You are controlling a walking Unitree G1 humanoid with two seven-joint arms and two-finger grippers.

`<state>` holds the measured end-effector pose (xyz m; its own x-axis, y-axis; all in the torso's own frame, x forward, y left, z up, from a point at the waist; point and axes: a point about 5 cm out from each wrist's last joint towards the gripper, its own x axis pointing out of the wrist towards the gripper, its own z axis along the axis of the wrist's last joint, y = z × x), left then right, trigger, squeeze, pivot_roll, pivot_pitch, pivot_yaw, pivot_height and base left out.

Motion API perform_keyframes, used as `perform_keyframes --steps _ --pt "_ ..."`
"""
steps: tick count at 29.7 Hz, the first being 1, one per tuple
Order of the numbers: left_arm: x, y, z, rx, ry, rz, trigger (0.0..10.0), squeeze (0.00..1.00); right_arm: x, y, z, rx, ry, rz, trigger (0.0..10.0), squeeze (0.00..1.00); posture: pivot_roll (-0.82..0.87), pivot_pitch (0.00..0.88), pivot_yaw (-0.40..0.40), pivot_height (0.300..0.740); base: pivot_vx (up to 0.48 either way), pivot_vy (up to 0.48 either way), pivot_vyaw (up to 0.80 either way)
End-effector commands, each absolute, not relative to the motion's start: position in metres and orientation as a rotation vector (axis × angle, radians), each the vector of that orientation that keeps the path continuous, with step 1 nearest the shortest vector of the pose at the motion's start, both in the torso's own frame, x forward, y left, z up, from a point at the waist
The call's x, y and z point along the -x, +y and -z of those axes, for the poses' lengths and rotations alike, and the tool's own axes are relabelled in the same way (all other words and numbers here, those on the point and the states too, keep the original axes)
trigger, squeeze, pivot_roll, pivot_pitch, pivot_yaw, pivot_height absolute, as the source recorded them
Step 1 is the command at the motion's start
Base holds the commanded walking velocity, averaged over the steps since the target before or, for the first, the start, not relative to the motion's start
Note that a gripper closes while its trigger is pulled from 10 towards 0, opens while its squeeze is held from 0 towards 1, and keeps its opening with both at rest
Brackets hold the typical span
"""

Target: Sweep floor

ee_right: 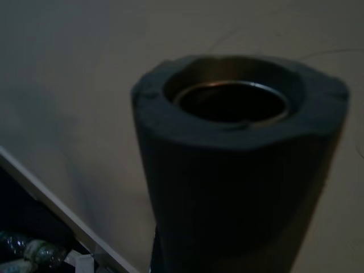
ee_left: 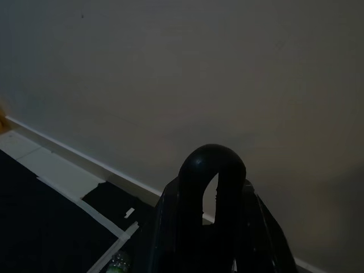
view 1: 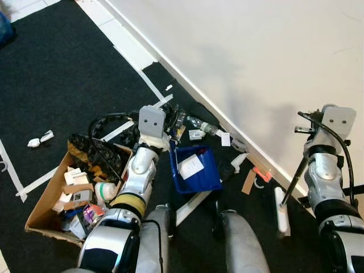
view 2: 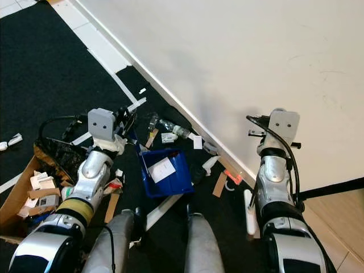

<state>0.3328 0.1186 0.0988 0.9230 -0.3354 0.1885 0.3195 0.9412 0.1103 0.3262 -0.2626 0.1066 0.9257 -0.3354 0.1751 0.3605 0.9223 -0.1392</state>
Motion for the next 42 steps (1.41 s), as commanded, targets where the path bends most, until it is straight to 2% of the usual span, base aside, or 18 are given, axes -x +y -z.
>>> perform_keyframes --steps 1,7,13,20,24,34,39,42 --pt "-0.325 0.12 -0.076 -0.108 -0.099 0.347 10.0 0.0 -0.322 -0.267 -0.1 0.151 -0.123 0.38 10.0 0.0 0.07 0.177 -0.022 0.74 0.0 0.0 0.0" --pt "-0.325 0.129 -0.061 -0.097 -0.003 0.296 10.0 0.0 -0.323 -0.26 -0.084 0.125 -0.028 0.375 10.0 0.0 0.06 0.083 -0.015 0.74 0.0 0.0 0.0" --pt "-0.323 0.134 -0.056 -0.104 0.027 0.281 10.0 0.0 -0.321 -0.257 -0.079 0.12 -0.022 0.379 10.0 0.0 0.07 0.054 0.01 0.74 0.0 0.0 0.0" --pt "-0.324 0.138 -0.059 -0.098 0.004 0.283 10.0 0.0 -0.319 -0.256 -0.084 0.147 -0.081 0.37 10.0 0.0 0.09 0.074 0.031 0.74 0.0 0.0 0.0" --pt "-0.327 0.143 -0.069 -0.074 -0.058 0.294 10.0 0.0 -0.322 -0.245 -0.083 0.213 -0.091 0.317 10.0 0.0 0.12 0.098 0.04 0.74 0.0 0.0 0.0" --pt "-0.33 0.152 -0.082 -0.053 -0.139 0.276 10.0 0.0 -0.327 -0.236 -0.083 0.34 -0.064 0.255 10.0 0.0 0.16 0.114 0.023 0.74 0.0 0.0 0.0" --pt "-0.329 0.153 -0.084 -0.047 -0.156 0.268 10.0 0.0 -0.328 -0.237 -0.083 0.331 -0.051 0.267 10.0 0.0 0.18 0.114 0.02 0.74 0.0 0.0 0.0" --pt "-0.328 0.155 -0.087 -0.04 -0.184 0.276 10.0 0.0 -0.333 -0.229 -0.084 0.27 -0.046 0.274 10.0 0.0 0.21 0.131 0.016 0.74 0.0 0.0 0.0"
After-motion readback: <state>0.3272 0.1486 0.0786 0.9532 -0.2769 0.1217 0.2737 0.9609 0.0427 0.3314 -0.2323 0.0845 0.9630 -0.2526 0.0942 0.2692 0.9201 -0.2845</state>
